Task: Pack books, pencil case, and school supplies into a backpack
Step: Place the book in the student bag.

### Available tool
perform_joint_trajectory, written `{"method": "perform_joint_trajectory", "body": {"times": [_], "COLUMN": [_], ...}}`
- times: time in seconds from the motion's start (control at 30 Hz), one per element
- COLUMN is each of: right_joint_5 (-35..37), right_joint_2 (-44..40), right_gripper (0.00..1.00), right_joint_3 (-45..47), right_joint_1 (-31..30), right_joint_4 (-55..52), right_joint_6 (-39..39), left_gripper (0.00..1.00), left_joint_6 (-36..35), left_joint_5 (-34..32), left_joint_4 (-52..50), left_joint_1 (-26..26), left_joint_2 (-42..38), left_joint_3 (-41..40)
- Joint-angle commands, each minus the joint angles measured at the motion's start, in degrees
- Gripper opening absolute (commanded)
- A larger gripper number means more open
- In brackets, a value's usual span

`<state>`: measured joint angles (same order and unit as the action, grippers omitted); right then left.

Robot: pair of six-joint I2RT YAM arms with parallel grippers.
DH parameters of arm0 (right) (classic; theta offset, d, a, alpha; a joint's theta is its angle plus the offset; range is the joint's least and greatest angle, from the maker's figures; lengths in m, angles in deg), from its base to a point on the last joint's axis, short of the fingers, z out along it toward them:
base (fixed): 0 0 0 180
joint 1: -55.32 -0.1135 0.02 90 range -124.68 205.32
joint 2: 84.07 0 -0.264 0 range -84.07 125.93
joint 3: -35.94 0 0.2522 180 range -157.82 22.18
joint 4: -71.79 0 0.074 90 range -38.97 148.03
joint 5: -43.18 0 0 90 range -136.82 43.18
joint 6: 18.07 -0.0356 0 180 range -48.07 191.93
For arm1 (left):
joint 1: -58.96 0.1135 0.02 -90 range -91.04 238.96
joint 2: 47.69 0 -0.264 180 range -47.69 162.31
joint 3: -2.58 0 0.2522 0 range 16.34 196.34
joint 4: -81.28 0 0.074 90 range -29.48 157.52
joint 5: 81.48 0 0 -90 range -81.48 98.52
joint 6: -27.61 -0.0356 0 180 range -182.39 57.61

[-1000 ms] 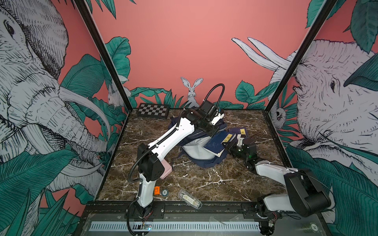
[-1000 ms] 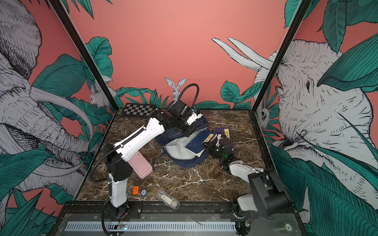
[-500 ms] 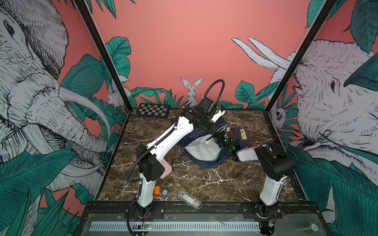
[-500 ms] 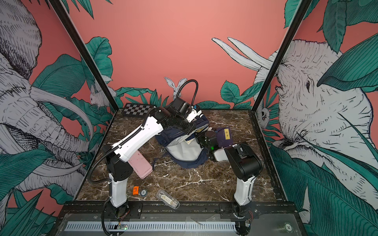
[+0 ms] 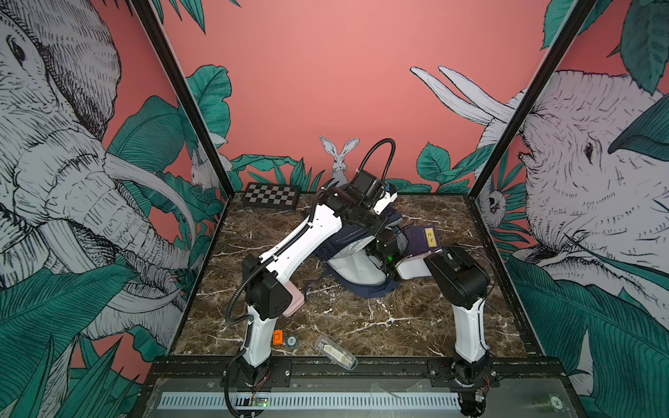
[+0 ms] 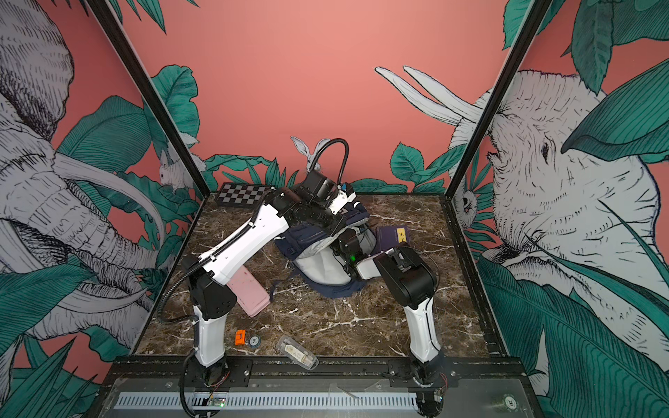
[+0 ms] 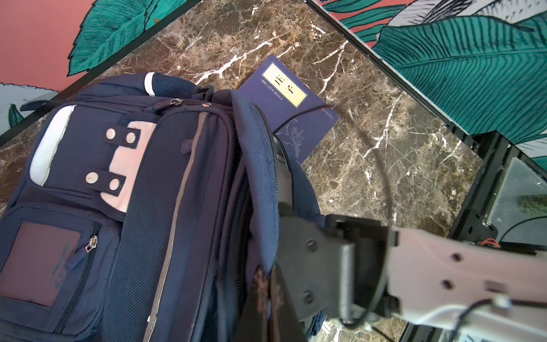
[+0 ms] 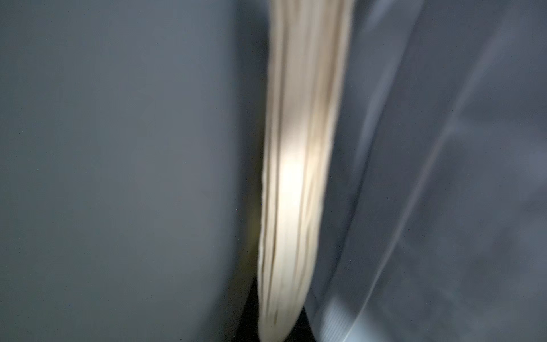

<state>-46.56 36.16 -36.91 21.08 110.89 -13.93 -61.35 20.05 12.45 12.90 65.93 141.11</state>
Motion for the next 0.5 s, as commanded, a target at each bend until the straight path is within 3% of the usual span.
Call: {"method": "perform_joint_trajectory", "body": {"times": [0.0, 0.03, 0.1, 0.2, 0.47], "right_joint_5": [1.16, 0.7, -0.28, -0.74, -4.04], "right_joint_2": [5.69, 7.16, 8.19, 5.66, -6.92], "right_gripper": [0.0, 0.0, 0.18, 0.35, 0.63], "right_joint_3": [-4.9, -5.88, -6.27, -3.24, 7.22], "right_joint_1": [-0.3, -0.44, -0.55, -0.48, -0.65], "right_joint_4": [8.69, 10.2, 11.6, 11.07, 2.68], "right_joint_6": [-2.37, -2.71, -2.44, -0.97, 4.63], "left_gripper": [0.0, 0.0, 0.0, 0.0, 0.0], "left_joint_6": [0.65, 0.62, 0.02, -0.51, -2.48], "left_joint_5": [1.13, 1.01, -0.21, -1.87, -6.91], "left_joint_4": [4.18, 4.51, 4.75, 4.69, 5.97], "left_joint_1": [0.23, 0.27, 0.53, 1.68, 4.13], "left_joint_2": [-2.92, -3.38, -4.35, -6.0, -9.49], "left_joint_3": [-0.21, -0.9, -2.24, -5.02, -12.13]}}
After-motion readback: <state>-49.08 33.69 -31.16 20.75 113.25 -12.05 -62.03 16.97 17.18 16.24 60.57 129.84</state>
